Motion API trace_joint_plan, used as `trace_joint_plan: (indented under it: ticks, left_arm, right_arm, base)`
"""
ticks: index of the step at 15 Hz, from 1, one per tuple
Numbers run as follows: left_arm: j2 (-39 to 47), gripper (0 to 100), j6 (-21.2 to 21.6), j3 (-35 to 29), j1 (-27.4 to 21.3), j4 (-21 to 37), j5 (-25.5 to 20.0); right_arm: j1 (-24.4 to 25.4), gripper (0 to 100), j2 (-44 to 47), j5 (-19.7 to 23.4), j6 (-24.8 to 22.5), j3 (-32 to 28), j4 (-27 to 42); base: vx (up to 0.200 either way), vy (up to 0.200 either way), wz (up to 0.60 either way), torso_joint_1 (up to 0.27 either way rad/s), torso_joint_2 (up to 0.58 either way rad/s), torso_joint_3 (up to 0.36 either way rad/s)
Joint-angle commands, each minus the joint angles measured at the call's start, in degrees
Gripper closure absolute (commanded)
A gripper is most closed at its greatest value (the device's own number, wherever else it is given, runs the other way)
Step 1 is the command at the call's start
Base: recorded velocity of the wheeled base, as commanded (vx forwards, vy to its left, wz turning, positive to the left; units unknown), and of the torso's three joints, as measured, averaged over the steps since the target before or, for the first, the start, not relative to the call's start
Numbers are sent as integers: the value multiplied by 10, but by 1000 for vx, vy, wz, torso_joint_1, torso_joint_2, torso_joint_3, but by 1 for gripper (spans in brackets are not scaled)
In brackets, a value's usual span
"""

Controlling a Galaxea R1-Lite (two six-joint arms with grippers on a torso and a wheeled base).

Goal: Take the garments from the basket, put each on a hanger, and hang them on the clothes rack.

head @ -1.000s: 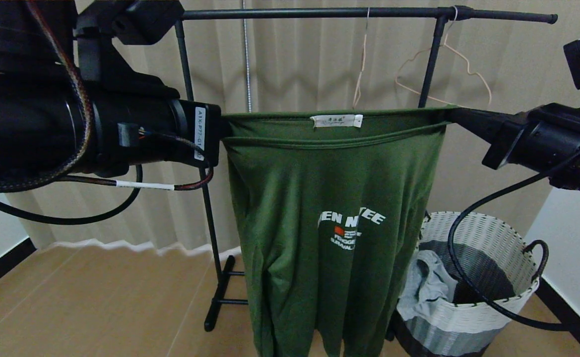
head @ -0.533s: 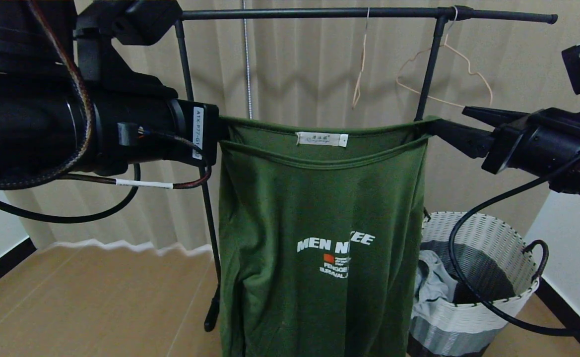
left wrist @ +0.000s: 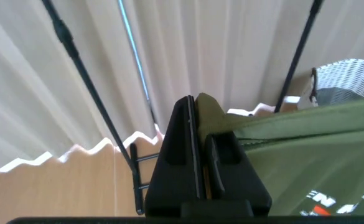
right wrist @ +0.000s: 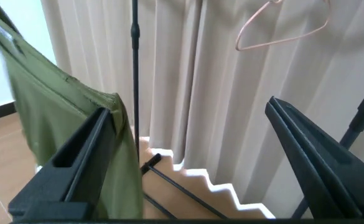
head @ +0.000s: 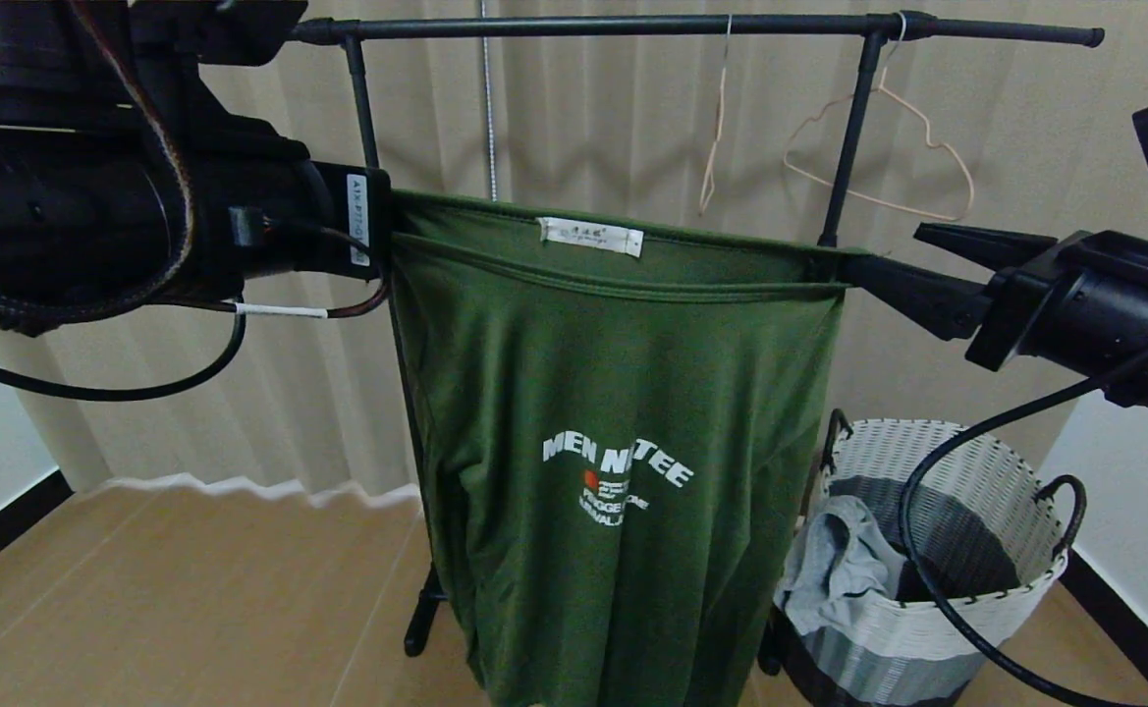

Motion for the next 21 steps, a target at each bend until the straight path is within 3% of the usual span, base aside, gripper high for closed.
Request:
trace_joint_plan:
  ticks: [1,4,12,13,14,16,20,21]
  left_arm:
    - [3,100,0,-1,11,0,1]
    - [3,100,-8,15,17,-1,1]
    - [-2,100,-6,24,68,-7,1]
    - [-9,100,-4,31,73,-7,1]
    - [-28,100,-2,49,79,-6,0]
    - [-76,100,1,93,87,-4,-1]
    - [-167,100,11,203,134,-6,-21]
    - [-194,100,8,242,164,-7,-54]
  right_arm:
    - [3,0,-17,10,0,8,1]
    - [3,0,-35,51,-1,35,5]
    - [-4,0,-34,50,-8,38,6]
    - [-12,0,-34,47,-22,42,8]
    - [-35,0,-36,42,-74,56,18]
    - [-73,0,-57,3,-148,84,40]
    - [-89,0,-81,-65,-151,126,40]
    - [-103,0,-83,-80,-151,134,39]
  base:
    - [0,0,0,0,0,0]
    - [0,0,0,0,0,0]
    - [0,0,0,0,0,0]
    - [0,0,0,0,0,0]
    - [0,0,0,0,0,0]
    - [0,0,0,0,0,0]
    - [0,0,0,0,0,0]
    - [0,0,0,0,0,0]
